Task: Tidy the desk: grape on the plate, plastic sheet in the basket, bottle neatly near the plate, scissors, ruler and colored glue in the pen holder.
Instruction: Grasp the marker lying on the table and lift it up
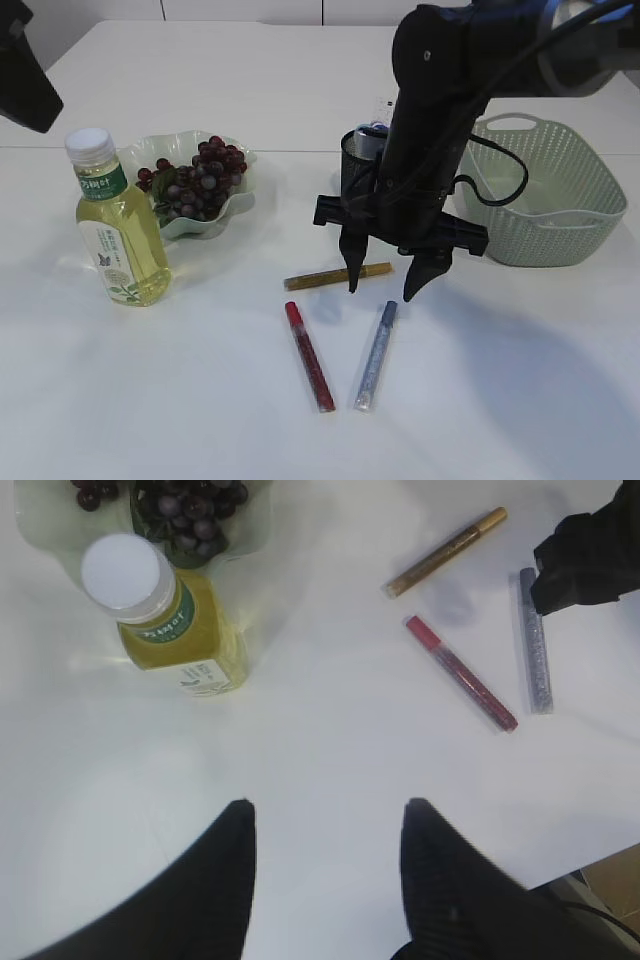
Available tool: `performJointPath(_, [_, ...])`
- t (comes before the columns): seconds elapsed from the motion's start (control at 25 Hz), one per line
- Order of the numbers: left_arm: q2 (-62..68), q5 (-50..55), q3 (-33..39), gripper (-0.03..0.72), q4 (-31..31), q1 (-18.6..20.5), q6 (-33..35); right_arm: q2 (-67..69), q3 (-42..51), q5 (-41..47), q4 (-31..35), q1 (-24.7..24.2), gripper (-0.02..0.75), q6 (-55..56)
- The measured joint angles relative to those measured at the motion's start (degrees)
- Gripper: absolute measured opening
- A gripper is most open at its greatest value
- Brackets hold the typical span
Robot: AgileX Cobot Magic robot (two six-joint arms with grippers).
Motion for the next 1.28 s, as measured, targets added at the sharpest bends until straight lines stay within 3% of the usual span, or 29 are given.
performJointPath(0.32, [0.0,0.0,0.0,0.35,0.0,0.0,0.1,3.0,-0.1,1.4,-5.2,0.1,0.471,14.7])
performJointPath(1.28, [0.0,0.0,0.0,0.35,0.1,0.0,0.1,9.7,-0.2,2.1,-0.5,1.1,0.471,14.7])
